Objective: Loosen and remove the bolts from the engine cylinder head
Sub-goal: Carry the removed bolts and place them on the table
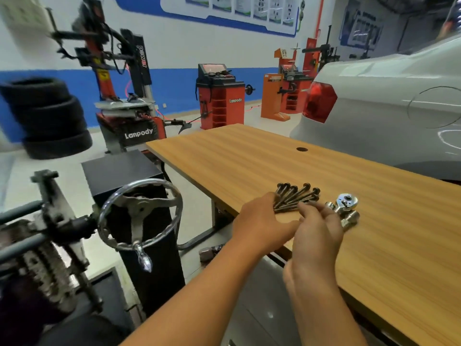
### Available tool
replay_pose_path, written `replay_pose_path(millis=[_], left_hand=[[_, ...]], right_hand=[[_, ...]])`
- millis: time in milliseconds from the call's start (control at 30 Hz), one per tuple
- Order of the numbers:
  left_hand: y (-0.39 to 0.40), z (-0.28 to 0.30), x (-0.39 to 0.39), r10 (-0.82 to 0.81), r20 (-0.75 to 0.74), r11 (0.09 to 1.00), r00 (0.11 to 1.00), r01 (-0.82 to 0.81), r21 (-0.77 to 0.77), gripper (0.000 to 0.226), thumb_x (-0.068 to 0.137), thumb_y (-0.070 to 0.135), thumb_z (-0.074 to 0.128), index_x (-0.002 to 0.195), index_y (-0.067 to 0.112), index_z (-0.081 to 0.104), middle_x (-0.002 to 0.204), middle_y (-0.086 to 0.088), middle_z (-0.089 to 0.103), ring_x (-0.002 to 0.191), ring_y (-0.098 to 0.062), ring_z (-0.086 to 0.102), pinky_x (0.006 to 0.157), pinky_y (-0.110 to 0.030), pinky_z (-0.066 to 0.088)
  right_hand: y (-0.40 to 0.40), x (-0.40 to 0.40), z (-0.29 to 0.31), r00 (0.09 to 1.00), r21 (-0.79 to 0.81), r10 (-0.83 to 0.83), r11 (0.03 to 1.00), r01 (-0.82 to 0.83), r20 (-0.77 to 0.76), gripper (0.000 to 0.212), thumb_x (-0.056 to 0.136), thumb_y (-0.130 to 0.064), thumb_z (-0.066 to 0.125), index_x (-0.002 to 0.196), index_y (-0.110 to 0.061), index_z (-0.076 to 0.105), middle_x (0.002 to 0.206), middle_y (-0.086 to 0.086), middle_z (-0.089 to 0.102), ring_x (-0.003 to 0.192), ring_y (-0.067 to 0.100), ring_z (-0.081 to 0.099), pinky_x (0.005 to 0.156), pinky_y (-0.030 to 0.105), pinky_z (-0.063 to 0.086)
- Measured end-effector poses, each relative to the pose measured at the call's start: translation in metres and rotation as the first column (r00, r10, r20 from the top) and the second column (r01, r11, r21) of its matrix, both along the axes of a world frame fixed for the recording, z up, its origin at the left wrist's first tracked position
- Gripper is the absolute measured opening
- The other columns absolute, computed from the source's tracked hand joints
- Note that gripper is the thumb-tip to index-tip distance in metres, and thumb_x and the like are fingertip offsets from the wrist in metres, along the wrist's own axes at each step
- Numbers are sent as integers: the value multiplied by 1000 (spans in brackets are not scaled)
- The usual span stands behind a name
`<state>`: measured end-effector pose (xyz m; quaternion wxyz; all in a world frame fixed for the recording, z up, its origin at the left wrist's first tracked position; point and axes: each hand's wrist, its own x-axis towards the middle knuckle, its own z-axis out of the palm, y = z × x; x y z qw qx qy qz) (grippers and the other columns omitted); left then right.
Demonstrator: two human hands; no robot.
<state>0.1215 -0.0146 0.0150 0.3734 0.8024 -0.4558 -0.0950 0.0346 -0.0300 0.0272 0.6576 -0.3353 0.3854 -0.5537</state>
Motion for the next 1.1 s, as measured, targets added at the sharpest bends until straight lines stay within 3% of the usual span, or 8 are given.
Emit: replay_pose_path(millis=[167, 333, 500, 633, 700, 833, 967, 1100], left_hand=[[90, 18, 56, 194, -90, 961, 977, -208, -183, 73, 62, 74, 48, 129, 47, 59, 104, 19, 65, 91, 3, 63, 75, -25, 53], [247, 26, 113, 415, -152, 792, 897, -439, -424, 27, 78, 46, 65, 104, 41, 70, 89, 21, 72, 80, 0, 69, 69, -17, 56], [415, 42, 148, 720, -161, 515, 676, -675, -529, 16, 89, 13, 76, 90, 30, 75, 78, 12, 74, 67, -7, 69, 63, -25, 57], [546, 85, 166, 886, -85, 328, 457, -744, -582, 17, 90, 18, 74, 80, 31, 73, 74, 18, 73, 62, -4, 67, 61, -22, 55], [610, 107, 177, 959, -71, 194, 275, -815, -546, 16, 89, 23, 72, 76, 33, 70, 71, 18, 71, 65, 1, 66, 59, -15, 50], [715, 126, 212, 1000, 23, -5, -9, -983, -183, 16, 91, 40, 67, 94, 25, 70, 100, -1, 74, 93, -25, 65, 80, -36, 52], [744, 105, 234, 996, -32, 83, 80, -989, 123, 55, 100, 56, 53, 128, 11, 67, 136, -18, 64, 120, -41, 60, 102, -49, 53], [742, 76, 250, 946, -306, 144, 107, -984, 101, 51, 102, 53, 51, 114, 7, 68, 110, -18, 70, 98, -38, 68, 85, -50, 61]], right_hand=[[67, 62, 14, 966, -129, 236, 960, -249, -107, 18, 95, -16, 66, 103, -32, 63, 102, -3, 68, 85, 6, 67, 64, 26, 49], [174, 139, 26, 744, -265, 597, 697, -667, -301, 19, 91, -11, 70, 95, -29, 68, 90, -5, 75, 78, 6, 73, 67, 30, 57], [277, 208, 42, 468, -312, 712, 351, -883, -524, 15, 90, -20, 74, 96, -31, 66, 94, -1, 74, 78, 15, 72, 70, 40, 62], [328, 267, 68, 405, -321, 665, 253, -913, -627, 21, 84, -31, 75, 99, -31, 60, 99, 0, 71, 88, 27, 71, 82, 55, 61], [338, 297, 79, 434, -340, 582, 270, -901, -687, 27, 84, -38, 73, 106, -29, 61, 106, 3, 71, 97, 30, 69, 91, 56, 58], [334, 343, 90, 431, -334, 349, 305, -892, -832, 50, 87, -47, 64, 124, -13, 66, 122, 16, 69, 111, 39, 63, 96, 48, 54], [331, 361, 94, 403, -317, 283, 302, -899, -870, 46, 95, -46, 57, 97, -2, 71, 93, 19, 72, 88, 38, 67, 82, 47, 56], [333, 368, 88, 410, -318, 289, 316, -894, -865, 34, 94, -40, 63, 83, -9, 72, 78, 9, 69, 74, 28, 63, 66, 36, 48]])
